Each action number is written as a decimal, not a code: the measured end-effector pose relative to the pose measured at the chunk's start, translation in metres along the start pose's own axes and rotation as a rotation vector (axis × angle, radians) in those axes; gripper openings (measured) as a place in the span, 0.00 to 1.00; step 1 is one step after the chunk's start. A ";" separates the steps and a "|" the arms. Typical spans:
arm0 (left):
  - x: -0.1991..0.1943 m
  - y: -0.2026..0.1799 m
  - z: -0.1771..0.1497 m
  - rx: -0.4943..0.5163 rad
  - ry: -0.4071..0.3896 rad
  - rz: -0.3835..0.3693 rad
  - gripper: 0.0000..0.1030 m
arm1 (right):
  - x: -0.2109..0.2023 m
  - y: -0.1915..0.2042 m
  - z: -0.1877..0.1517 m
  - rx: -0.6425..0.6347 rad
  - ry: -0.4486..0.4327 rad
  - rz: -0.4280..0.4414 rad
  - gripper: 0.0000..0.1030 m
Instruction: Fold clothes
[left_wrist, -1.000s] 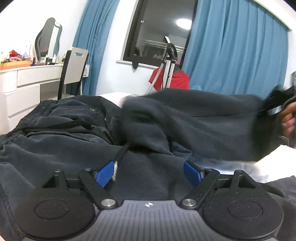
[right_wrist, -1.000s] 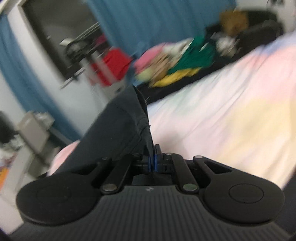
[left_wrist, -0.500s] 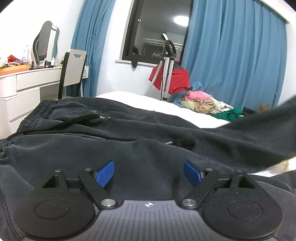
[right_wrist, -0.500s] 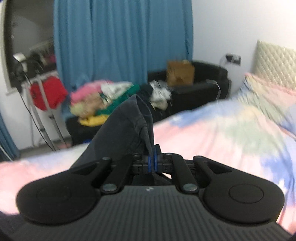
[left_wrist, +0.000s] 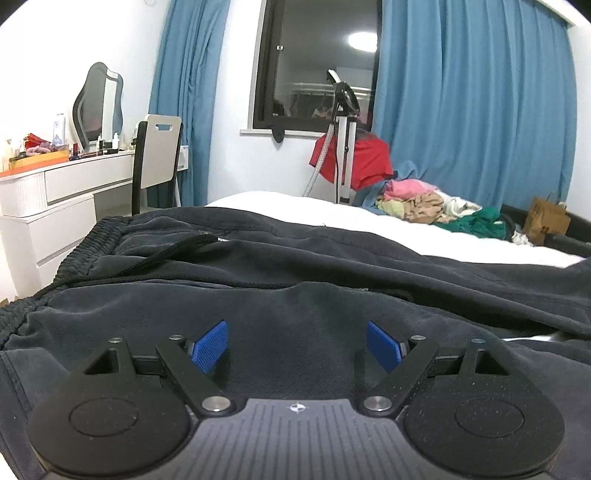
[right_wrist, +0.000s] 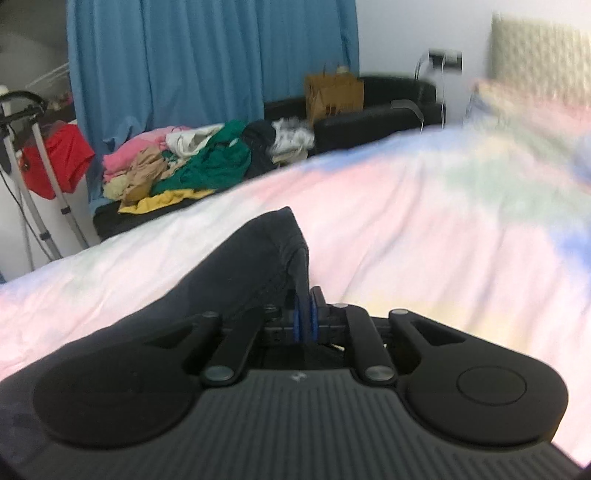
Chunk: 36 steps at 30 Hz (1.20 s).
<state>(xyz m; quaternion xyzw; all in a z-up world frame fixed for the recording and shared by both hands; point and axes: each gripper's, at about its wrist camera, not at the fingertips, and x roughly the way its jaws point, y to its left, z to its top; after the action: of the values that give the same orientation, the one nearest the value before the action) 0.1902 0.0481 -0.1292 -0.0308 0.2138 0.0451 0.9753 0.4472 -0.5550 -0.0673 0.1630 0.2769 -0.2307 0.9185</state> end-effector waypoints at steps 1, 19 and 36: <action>0.000 0.000 0.002 -0.002 0.000 -0.002 0.81 | 0.000 -0.003 -0.005 0.014 0.012 0.012 0.42; -0.061 0.002 0.005 0.034 0.039 0.006 0.81 | -0.223 -0.019 -0.116 0.113 -0.012 0.190 0.81; -0.101 0.125 0.020 -0.299 0.262 0.099 0.83 | -0.250 -0.107 -0.160 0.534 0.113 0.107 0.82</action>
<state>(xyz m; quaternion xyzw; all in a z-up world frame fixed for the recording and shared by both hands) 0.0947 0.1666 -0.0733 -0.1701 0.3311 0.1199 0.9204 0.1377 -0.4936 -0.0668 0.4262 0.2483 -0.2370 0.8370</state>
